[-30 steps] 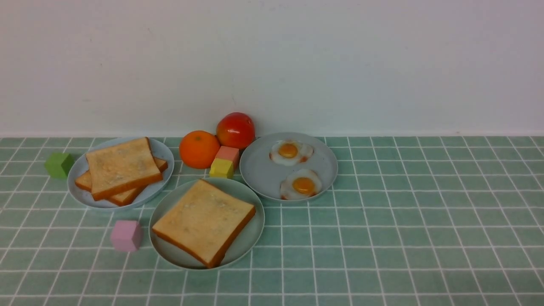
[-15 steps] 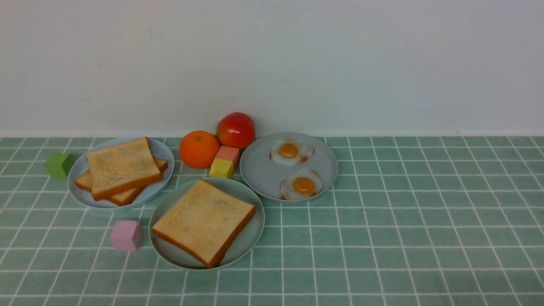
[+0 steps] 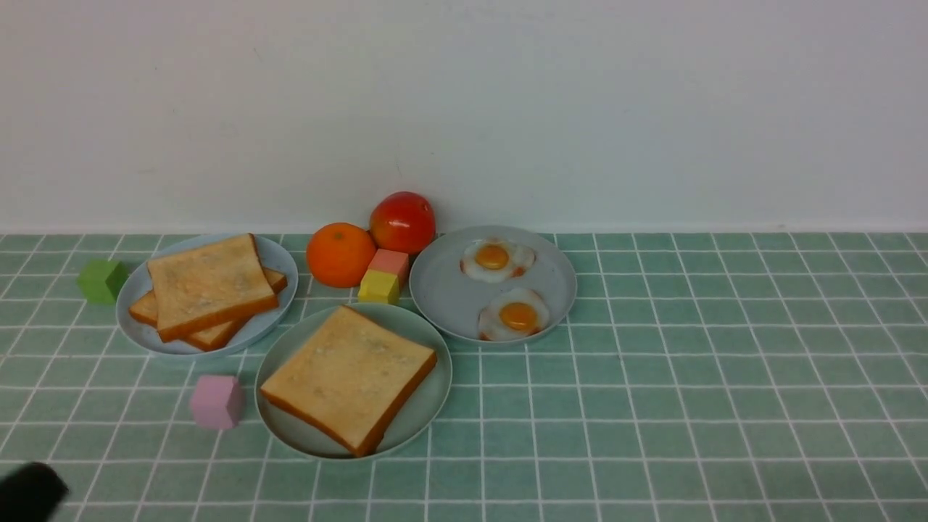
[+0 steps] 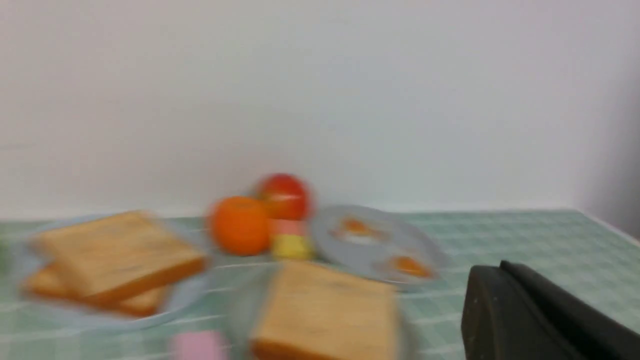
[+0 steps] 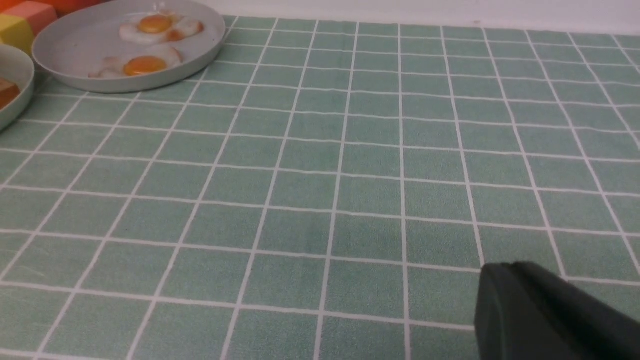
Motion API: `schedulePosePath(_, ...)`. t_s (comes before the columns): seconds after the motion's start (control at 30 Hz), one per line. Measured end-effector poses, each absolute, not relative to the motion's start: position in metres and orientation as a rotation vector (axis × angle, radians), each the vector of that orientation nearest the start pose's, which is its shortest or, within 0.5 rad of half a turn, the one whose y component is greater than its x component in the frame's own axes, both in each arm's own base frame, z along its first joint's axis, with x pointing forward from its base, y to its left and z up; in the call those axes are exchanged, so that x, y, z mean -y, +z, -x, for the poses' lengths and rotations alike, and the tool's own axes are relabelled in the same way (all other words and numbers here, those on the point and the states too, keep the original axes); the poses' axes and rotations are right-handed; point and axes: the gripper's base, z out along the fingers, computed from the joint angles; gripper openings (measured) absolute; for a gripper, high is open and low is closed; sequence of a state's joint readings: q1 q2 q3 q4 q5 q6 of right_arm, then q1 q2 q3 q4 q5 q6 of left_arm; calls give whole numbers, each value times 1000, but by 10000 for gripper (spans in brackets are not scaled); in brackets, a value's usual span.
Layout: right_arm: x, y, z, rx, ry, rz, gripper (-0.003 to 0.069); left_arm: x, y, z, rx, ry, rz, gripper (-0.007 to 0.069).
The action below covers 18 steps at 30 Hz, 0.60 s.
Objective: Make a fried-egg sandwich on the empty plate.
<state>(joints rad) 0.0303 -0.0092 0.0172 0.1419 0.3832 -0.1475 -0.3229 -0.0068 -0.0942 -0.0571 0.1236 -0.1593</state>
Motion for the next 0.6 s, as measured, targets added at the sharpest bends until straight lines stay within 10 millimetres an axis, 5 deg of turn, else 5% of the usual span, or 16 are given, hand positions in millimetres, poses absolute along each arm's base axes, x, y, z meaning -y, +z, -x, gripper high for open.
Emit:
schedulePosePath(0.3, -6, 174, -52, -1869, 58, 82, 32, 0, 171, -53, -1844, -216, 291, -13)
schedulePosePath(0.6, -6, 174, -52, -1869, 58, 82, 32, 0, 170, -53, -1853, -231, 328, -13)
